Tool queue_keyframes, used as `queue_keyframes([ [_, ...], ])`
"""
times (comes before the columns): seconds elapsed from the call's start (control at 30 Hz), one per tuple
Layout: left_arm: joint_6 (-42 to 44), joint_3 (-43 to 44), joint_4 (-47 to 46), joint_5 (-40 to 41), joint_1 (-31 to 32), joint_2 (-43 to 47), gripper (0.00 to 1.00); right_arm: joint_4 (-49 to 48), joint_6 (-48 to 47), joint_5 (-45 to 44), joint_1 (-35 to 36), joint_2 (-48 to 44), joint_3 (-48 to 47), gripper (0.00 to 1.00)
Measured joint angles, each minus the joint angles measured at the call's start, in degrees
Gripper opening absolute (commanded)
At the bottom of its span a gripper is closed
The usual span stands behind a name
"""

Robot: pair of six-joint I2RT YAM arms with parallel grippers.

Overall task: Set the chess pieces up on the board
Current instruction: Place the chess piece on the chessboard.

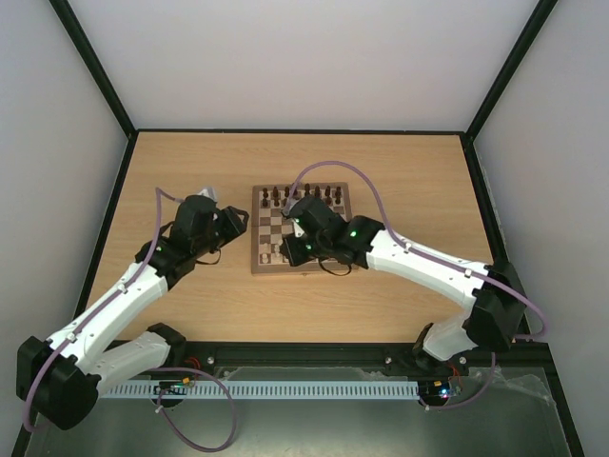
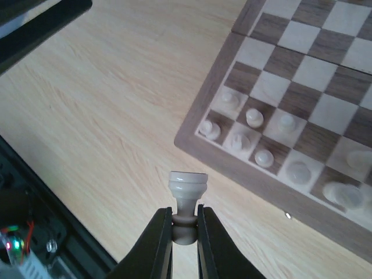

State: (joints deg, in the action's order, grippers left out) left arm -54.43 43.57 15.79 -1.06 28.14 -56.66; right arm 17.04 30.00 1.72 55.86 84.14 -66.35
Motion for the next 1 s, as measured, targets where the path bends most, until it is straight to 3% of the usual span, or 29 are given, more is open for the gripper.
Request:
queue_keyframes([
  [0.13,2.2,-0.2,0.0,-0.7,-0.2,0.1,0.47,11.9,-3.9,0.5,0.0,-0.3,-5.9,0.12],
  [0.33,4.4,-3.1,-0.4,-1.9,-0.2,2.4,0.47,23.1,-5.6,4.7,0.0,-0.5,-3.4,0.11],
  [0.57,5.9,-6.4,-1.3,-4.2,-1.0,3.3,0.47,29.7,-5.8,8.3,0.9,0.7,1.6,0.12],
  [1.0,8.7,-8.6,-1.5,-7.1,-4.7,6.8,0.47,32.9,-8.0,8.9,2.0,13.2,1.3,0.15],
])
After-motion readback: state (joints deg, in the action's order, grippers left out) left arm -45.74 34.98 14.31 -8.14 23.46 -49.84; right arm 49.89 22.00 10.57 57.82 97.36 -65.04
